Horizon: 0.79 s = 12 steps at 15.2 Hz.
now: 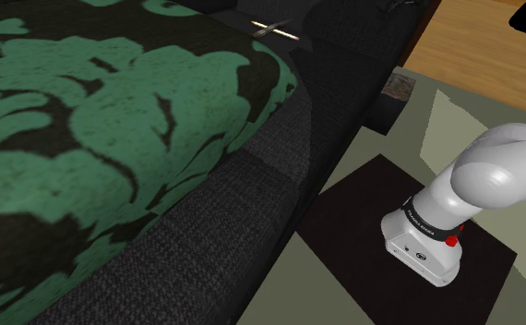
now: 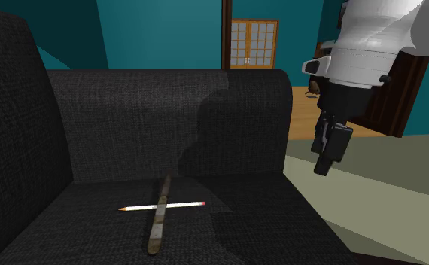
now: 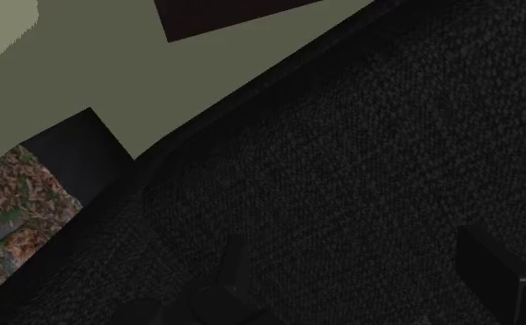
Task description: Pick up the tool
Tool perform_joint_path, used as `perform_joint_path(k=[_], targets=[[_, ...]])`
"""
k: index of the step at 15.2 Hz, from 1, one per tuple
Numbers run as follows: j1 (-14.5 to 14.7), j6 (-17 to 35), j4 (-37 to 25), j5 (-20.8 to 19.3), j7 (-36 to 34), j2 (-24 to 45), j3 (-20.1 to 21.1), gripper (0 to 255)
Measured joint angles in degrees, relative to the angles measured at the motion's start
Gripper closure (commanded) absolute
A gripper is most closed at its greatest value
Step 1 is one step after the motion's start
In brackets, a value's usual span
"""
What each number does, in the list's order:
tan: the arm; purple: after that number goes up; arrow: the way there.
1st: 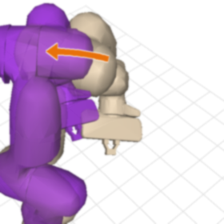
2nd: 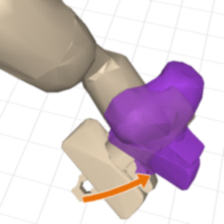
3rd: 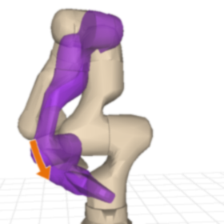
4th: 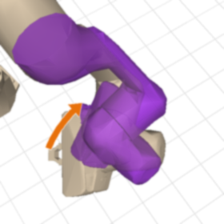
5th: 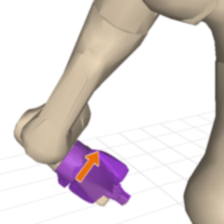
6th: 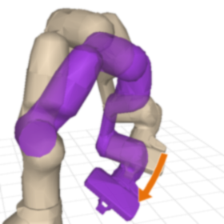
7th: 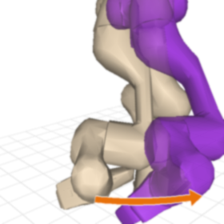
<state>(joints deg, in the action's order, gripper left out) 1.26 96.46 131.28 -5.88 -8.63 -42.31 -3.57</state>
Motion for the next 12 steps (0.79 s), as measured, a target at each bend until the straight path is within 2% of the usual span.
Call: perform_joint_path(k=[3, 9, 12], targets=[[-0.3, 0.9, -0.7, 0.9, -3.7, 2.0, 1.8, 0], [-2.4, 3.6, -7.9, 3.4, -20.8, 13.2, 8.5, 0], [-3.6, 4.2, -13.7, 3.6, -29.5, 20.3, 11.5, 0]])
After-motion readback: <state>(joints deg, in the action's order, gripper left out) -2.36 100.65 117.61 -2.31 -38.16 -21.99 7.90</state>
